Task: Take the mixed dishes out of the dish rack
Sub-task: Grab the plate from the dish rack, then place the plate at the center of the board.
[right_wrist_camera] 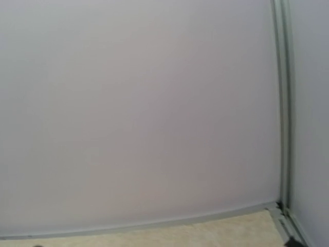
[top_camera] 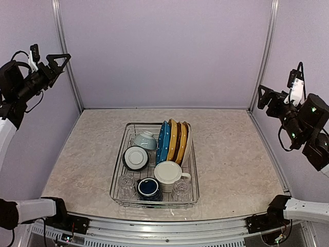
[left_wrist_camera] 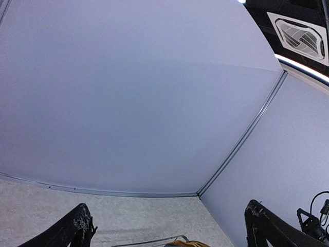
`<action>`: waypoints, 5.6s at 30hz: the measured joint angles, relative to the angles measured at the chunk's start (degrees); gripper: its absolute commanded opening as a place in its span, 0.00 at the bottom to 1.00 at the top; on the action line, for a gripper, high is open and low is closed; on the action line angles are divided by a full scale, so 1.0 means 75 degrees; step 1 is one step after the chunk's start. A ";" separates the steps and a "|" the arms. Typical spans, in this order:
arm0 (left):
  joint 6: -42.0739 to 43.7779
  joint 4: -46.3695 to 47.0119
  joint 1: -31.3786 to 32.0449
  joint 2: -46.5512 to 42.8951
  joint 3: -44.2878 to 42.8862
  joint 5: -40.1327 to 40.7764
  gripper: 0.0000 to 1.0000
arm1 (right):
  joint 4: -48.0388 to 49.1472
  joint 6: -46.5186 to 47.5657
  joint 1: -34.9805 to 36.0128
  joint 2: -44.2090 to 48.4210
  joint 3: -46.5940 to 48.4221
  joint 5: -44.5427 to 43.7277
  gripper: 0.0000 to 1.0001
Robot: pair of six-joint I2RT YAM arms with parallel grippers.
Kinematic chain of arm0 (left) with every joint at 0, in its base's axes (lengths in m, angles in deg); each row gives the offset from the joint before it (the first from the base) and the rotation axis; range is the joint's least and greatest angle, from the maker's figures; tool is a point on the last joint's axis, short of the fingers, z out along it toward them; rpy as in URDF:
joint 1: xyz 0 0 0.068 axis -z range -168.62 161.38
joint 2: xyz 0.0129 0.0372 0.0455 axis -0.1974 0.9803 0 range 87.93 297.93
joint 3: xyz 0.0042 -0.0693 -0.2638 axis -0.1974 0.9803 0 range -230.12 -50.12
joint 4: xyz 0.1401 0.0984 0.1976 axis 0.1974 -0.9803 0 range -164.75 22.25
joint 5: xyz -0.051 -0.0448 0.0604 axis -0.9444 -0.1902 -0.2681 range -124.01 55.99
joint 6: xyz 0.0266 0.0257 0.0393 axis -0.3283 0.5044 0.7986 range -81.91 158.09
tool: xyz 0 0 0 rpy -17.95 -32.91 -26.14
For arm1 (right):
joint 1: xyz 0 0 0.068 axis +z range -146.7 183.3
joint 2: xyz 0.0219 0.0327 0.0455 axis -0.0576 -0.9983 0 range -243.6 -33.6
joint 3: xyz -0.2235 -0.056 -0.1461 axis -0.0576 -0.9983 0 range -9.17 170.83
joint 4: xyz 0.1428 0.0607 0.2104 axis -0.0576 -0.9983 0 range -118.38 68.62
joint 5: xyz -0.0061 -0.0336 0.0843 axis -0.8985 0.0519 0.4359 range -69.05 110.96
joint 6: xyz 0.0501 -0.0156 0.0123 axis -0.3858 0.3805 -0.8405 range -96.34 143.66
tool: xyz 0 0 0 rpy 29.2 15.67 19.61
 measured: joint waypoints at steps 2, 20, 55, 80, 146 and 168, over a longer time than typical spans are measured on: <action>0.0038 -0.0149 -0.0006 -0.0064 0.0000 0.0169 0.99 | -0.0093 -0.0093 -0.0315 -0.0184 0.0058 0.0143 1.00; 0.0723 -0.1539 0.0254 -0.0128 0.0003 0.0880 0.99 | -0.1349 -0.1600 -0.2334 -0.1204 0.0656 0.1667 1.00; 0.1655 -0.3133 0.1865 0.1384 0.0239 0.0428 0.99 | -0.5796 -0.3893 0.1236 -0.8119 0.5849 0.2556 0.65; 0.1719 -0.3348 0.2433 0.1547 0.0239 0.0618 0.99 | -0.8431 -0.5566 0.1938 -1.0346 0.8029 0.0137 0.20; 0.1784 -0.3550 0.2553 0.1897 0.0239 0.1005 0.99 | -0.7093 -0.3279 0.1647 -0.6965 0.6184 -0.0157 0.00; 0.1824 -0.3535 0.2562 0.1894 0.0245 0.1078 0.99 | -0.1402 -0.3727 -0.5109 -0.4672 -0.0501 0.7187 0.00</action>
